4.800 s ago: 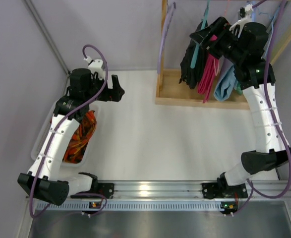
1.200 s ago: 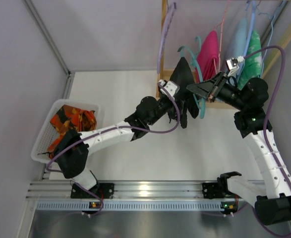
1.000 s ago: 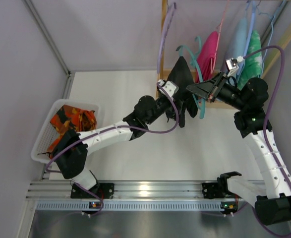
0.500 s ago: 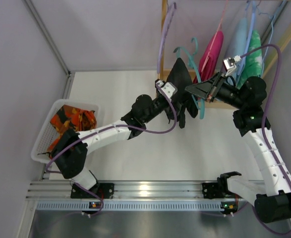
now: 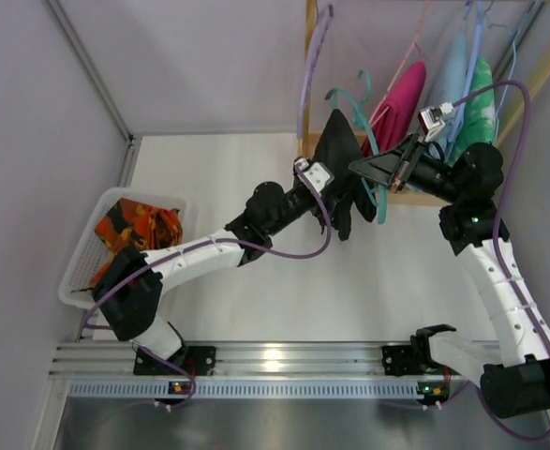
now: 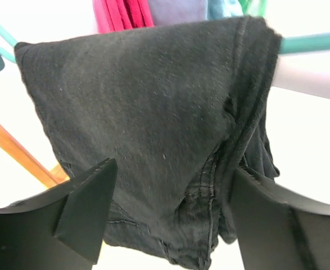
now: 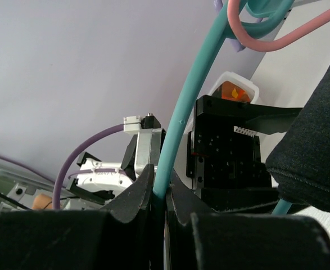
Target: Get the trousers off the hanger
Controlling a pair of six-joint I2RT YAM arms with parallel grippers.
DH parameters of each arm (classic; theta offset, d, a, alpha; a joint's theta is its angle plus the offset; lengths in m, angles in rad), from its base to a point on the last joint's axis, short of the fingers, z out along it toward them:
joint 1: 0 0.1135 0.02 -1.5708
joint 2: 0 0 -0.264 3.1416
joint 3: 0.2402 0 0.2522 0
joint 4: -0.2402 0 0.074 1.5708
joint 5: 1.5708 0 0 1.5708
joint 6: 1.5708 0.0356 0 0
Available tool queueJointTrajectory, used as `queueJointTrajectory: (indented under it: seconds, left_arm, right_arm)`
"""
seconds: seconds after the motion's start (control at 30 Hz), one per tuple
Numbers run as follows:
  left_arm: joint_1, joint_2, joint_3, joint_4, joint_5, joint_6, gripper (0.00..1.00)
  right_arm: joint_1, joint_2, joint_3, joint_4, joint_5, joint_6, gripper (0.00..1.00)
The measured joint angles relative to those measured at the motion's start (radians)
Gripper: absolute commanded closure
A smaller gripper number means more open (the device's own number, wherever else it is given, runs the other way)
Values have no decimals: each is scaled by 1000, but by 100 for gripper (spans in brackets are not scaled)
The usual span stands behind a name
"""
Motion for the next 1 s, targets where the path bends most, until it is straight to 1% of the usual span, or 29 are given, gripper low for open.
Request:
queueJointTrajectory:
  seconds: [0.1, 0.17, 0.27, 0.3, 0.33, 0.4, 0.73, 1.0]
  left_arm:
    - [-2, 23, 46, -7, -43, -11, 39]
    - [-2, 37, 75, -12, -60, -26, 42]
    - [-2, 43, 94, -18, -63, -53, 58]
    - [-2, 43, 95, -19, -63, -61, 65]
    - [-3, 43, 97, -19, -60, -69, 84]
    - [-3, 39, 98, -24, -59, -83, 100]
    - [1, -72, 110, -234, -82, -100, 100]
    - [6, -160, 234, -413, -125, -123, 100]
  right_arm:
    - [0, 0, -1, 21, 2, 12, 100]
    - [0, -1, -2, 32, 5, 12, 100]
    - [0, -1, -2, 56, 8, 13, 100]
    - [0, -1, -3, 63, 8, 13, 100]
    - [0, -1, -3, 64, 8, 13, 100]
    - [0, -2, -14, 72, 8, 16, 100]
    - [-17, -3, -136, 134, 16, 40, 100]
    - [-72, 1, -227, 188, 8, 61, 100]
